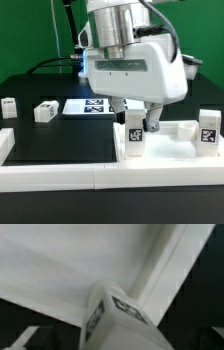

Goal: Assemble square table

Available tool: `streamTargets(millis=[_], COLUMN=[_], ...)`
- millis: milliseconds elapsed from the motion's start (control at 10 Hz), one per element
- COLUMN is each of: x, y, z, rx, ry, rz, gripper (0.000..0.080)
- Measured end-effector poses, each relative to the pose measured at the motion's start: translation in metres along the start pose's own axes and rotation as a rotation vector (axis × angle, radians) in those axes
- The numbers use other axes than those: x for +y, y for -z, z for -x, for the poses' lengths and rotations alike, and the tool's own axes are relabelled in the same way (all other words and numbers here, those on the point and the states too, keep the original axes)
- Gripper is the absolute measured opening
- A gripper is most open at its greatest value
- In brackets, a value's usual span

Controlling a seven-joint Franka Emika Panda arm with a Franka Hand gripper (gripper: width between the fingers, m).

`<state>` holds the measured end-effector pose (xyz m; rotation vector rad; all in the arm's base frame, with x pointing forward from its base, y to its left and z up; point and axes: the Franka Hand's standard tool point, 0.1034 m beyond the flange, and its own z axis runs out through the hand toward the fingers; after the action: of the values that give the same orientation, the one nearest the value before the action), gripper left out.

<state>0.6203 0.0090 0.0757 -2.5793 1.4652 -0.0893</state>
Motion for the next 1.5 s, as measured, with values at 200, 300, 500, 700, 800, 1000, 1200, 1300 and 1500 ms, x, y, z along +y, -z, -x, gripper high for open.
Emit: streamTargets(millis=[200, 300, 500, 700, 800, 1000, 1200, 1300, 1500], x=[0.002, 0.002, -0.004, -0.007, -0.006, -0.007, 0.000, 0.000, 0.000], y=[-0.001, -0.001, -0.006, -0.005, -0.005, -0.005, -0.005, -0.005, -0.005], z=[-0.001, -0.001, 0.010, 0.007, 0.007, 0.007, 0.000, 0.000, 0.000], rx=[-0.001, 0.005, 0.036, 0.055, 0.053, 0.053, 0.059, 0.059, 0.061], ry=[0.103, 0.216, 0.593, 0.705, 0.697, 0.662, 0.463, 0.420, 0.319], rz=[0.003, 0.009, 0.036, 0.036, 0.037, 0.034, 0.037, 0.035, 0.032], gripper=[0.0649, 0.0649, 0.0649, 0.0649, 0.0649, 0.0520, 0.0301, 0.0301, 0.0298])
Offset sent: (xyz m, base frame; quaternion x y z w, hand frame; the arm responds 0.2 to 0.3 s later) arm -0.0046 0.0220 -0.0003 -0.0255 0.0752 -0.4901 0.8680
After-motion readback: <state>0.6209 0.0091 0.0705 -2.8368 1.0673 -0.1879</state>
